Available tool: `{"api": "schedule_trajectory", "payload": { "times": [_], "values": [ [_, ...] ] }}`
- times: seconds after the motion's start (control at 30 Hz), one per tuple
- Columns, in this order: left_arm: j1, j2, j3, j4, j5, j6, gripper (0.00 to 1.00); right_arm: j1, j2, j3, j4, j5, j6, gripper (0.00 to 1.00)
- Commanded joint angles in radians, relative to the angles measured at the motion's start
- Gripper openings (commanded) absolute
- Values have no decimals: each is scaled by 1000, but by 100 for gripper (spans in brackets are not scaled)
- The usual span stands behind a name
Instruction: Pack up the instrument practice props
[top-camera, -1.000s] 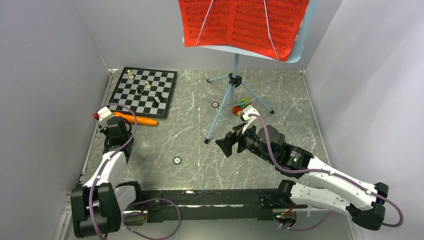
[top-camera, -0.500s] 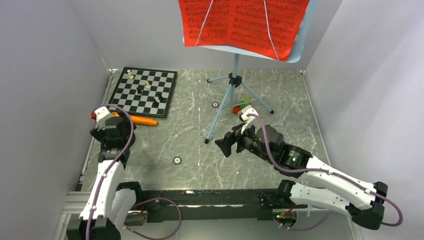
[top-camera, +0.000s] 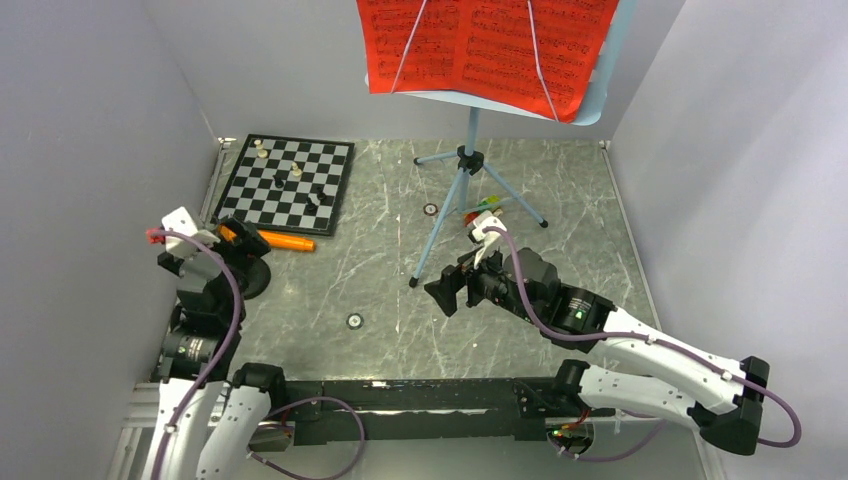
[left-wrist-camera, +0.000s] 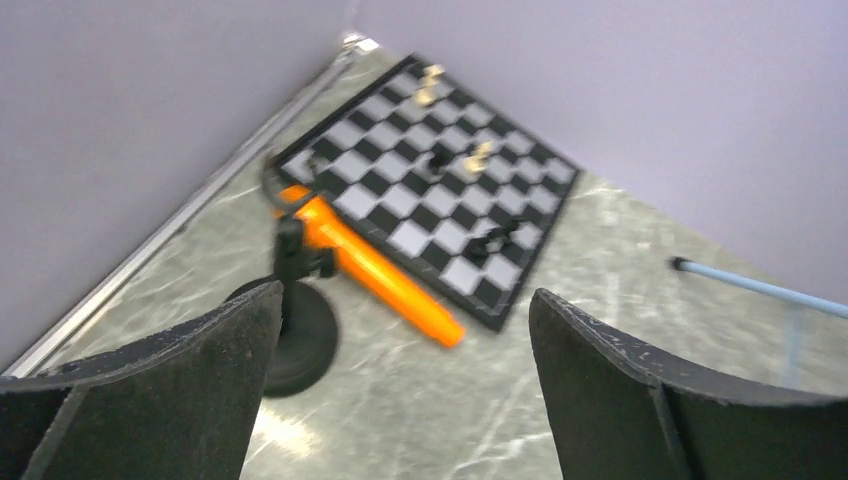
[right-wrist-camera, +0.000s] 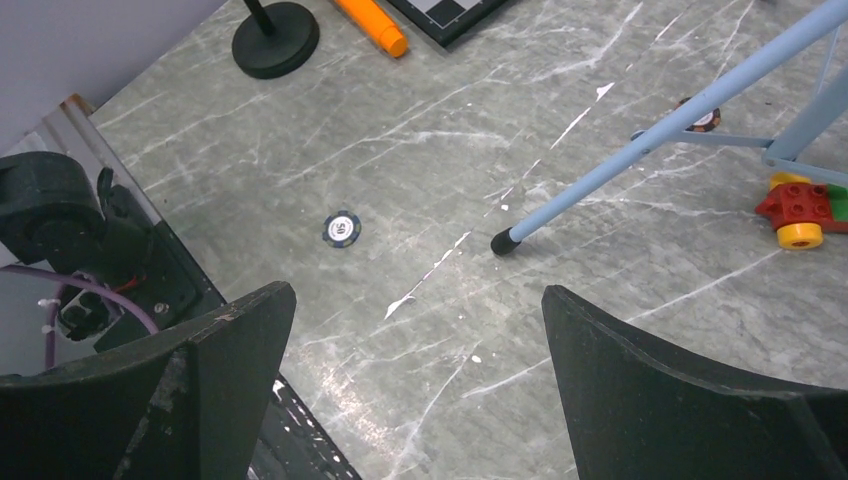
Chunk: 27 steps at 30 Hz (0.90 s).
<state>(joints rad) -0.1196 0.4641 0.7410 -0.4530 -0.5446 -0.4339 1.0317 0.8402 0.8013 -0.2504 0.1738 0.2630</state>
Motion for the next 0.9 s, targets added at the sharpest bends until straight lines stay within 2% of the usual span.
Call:
{"api": "schedule_trajectory", "payload": {
  "times": [0.0, 0.2, 0.23, 0.3, 0.47, 0.6, 0.7, 0.73, 0.87],
  "values": [
    [-121, 48, 118, 46, 89, 16, 95, -2, 15, 36, 58, -4, 16, 100],
    [-452, 212, 160, 181, 30, 100, 97, -3, 7, -3, 63, 58, 56, 100],
    [-511, 246, 145, 230, 33, 121, 99, -4, 0, -13, 64, 74, 62, 100],
    [-560, 286, 120, 352, 103, 154, 99, -6, -10, -27, 62, 109, 75, 100],
    [-571, 451, 88, 622, 338, 176, 99, -98, -29, -81, 38, 156, 135, 100],
    [-559, 577, 67, 833, 476, 189, 99, -316, -90, -195, 99, 56, 210, 100],
    [-533, 674, 94, 888, 626, 177, 99, -471, -128, -234, 107, -54, 287, 100],
    [-524, 747, 127, 899, 723, 196, 99, -537, -138, -239, 89, -83, 307, 100],
    [-510, 872, 160, 952, 862, 237, 89, -586, -131, -208, 61, -115, 304, 100]
  ]
}}
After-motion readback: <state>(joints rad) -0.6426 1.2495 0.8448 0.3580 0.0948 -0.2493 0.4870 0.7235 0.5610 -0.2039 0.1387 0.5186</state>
